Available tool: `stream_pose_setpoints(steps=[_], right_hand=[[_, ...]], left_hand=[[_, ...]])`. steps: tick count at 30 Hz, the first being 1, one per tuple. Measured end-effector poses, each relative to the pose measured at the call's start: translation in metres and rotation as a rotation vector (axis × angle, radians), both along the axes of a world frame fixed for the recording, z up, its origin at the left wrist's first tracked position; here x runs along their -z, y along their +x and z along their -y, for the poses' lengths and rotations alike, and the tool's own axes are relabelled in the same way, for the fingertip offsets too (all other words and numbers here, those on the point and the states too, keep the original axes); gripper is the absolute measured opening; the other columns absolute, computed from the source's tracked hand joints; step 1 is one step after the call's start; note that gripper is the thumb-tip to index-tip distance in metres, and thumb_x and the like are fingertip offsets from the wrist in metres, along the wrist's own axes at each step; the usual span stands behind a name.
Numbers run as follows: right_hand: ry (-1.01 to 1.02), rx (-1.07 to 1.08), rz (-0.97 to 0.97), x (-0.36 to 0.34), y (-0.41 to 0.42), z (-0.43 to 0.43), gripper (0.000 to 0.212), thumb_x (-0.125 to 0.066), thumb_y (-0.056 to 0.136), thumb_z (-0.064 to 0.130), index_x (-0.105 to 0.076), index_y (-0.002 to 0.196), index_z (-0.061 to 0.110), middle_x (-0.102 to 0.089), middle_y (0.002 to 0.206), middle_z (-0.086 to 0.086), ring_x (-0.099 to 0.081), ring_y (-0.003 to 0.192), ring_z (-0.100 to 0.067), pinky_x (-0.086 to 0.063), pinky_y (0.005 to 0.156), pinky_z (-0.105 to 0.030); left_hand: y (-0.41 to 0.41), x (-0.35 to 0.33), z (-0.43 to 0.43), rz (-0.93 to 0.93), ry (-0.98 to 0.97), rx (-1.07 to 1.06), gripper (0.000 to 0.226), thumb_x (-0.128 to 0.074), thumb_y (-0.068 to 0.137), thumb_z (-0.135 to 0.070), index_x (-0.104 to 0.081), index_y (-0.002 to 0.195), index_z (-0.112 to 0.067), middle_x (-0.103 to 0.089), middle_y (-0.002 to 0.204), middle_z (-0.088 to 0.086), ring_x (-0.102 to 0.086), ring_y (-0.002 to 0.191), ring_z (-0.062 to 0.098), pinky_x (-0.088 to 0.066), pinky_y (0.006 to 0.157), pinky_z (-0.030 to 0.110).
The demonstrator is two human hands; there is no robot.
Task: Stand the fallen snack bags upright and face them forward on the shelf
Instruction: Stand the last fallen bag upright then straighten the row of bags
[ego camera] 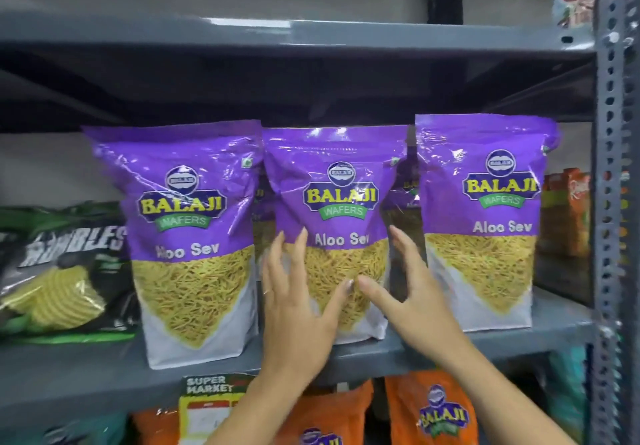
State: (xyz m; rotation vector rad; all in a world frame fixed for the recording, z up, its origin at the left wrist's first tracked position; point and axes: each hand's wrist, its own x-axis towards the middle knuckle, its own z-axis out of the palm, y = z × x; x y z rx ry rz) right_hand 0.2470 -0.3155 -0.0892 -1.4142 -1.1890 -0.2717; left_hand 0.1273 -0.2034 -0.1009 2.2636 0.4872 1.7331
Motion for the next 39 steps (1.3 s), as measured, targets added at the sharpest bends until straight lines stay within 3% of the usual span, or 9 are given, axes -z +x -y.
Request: stream_pose_setpoints(steps=[3,7,13,21,27,31,33,36,39], right_hand=[[-0.055,-0.111,-0.029,-0.003,0.007,-0.014,0.089,-0.066,0.065,0.065,-0.025,0.142,0.046,-0.036,0.137,0.036,-0.028,0.116,0.035,-0.025,0.092,0.005],[-0.023,-0.109,-0.081,0.001,0.02,-0.016,0.087,-0.068,0.067,0.059,-0.033,0.145,0.039,-0.042,0.147,0.02,-0.036,0.134,0.008,-0.034,0.112,-0.028],[-0.003,-0.126,-0.056,0.004,0.026,-0.014,0.083,-0.066,0.069,0.061,-0.031,0.143,0.046,-0.033,0.142,0.036,-0.029,0.128,0.025,-0.029,0.094,0.002],[-0.05,-0.076,-0.014,0.007,0.019,-0.01,0.083,-0.059,0.074,0.064,-0.022,0.147,0.048,-0.024,0.138,0.046,-0.021,0.128,0.029,-0.027,0.099,-0.002],[0.144,0.455,0.293,-0.004,-0.026,-0.001,0.048,-0.06,0.087,0.044,-0.055,0.129,0.023,-0.057,0.135,0.003,-0.052,0.123,-0.013,-0.037,0.098,-0.026],[0.355,0.172,0.235,-0.027,-0.08,-0.026,0.024,-0.064,0.082,0.025,-0.065,0.106,0.023,-0.069,0.097,0.005,-0.066,0.087,-0.01,-0.055,0.078,-0.034],[0.266,0.023,0.143,-0.032,-0.103,-0.052,0.03,-0.068,0.079,0.031,-0.064,0.108,0.026,-0.069,0.096,0.009,-0.066,0.082,-0.006,-0.055,0.076,-0.036],[0.004,-0.133,0.063,-0.028,-0.12,-0.092,0.073,-0.074,0.074,0.045,-0.044,0.137,0.024,-0.056,0.129,0.008,-0.055,0.118,-0.011,-0.046,0.1,-0.037],[-0.115,-0.275,-0.053,-0.023,-0.121,-0.119,0.105,-0.076,0.07,0.05,-0.014,0.151,0.027,-0.042,0.148,0.012,-0.041,0.131,0.001,-0.031,0.102,-0.014]], left_hand=[[0.002,0.004,-0.003,-0.037,-0.06,0.057,0.08,-0.041,0.078,-0.07,0.002,0.145,-0.057,0.018,0.158,-0.02,0.002,0.145,-0.007,-0.032,0.114,0.036],[0.009,0.007,0.001,-0.063,-0.028,0.029,0.078,-0.045,0.086,-0.06,0.01,0.142,-0.06,0.023,0.156,-0.021,-0.017,0.149,0.017,-0.035,0.109,0.035],[0.013,0.013,0.003,-0.06,-0.018,0.005,0.076,-0.042,0.088,-0.061,0.011,0.142,-0.058,0.028,0.152,-0.022,-0.02,0.148,0.025,-0.036,0.108,0.038],[-0.004,0.012,0.01,-0.111,-0.032,0.011,0.073,-0.032,0.088,-0.067,0.009,0.146,-0.051,0.031,0.156,-0.017,-0.005,0.15,0.01,-0.032,0.113,0.035],[-0.087,0.0,0.013,0.132,0.146,0.034,0.049,-0.034,0.095,-0.058,-0.036,0.141,-0.041,-0.019,0.158,-0.023,-0.02,0.145,-0.001,-0.024,0.113,0.022],[-0.143,-0.027,-0.029,0.368,0.111,-0.157,0.047,-0.044,0.092,-0.047,-0.045,0.135,-0.028,-0.035,0.152,-0.01,-0.031,0.14,0.005,-0.027,0.116,0.038],[-0.155,-0.032,-0.053,0.368,-0.038,-0.179,0.058,-0.045,0.089,-0.05,-0.041,0.139,-0.021,-0.034,0.153,-0.002,-0.029,0.142,0.012,-0.024,0.117,0.038],[-0.155,-0.026,-0.08,0.273,-0.302,-0.09,0.079,-0.045,0.086,-0.061,-0.025,0.148,-0.016,-0.027,0.157,0.001,-0.024,0.145,0.013,-0.019,0.118,0.031],[-0.141,-0.023,-0.09,0.208,-0.538,0.103,0.09,-0.042,0.078,-0.061,-0.014,0.152,-0.018,-0.027,0.158,0.005,-0.029,0.144,0.016,-0.024,0.12,0.04]])
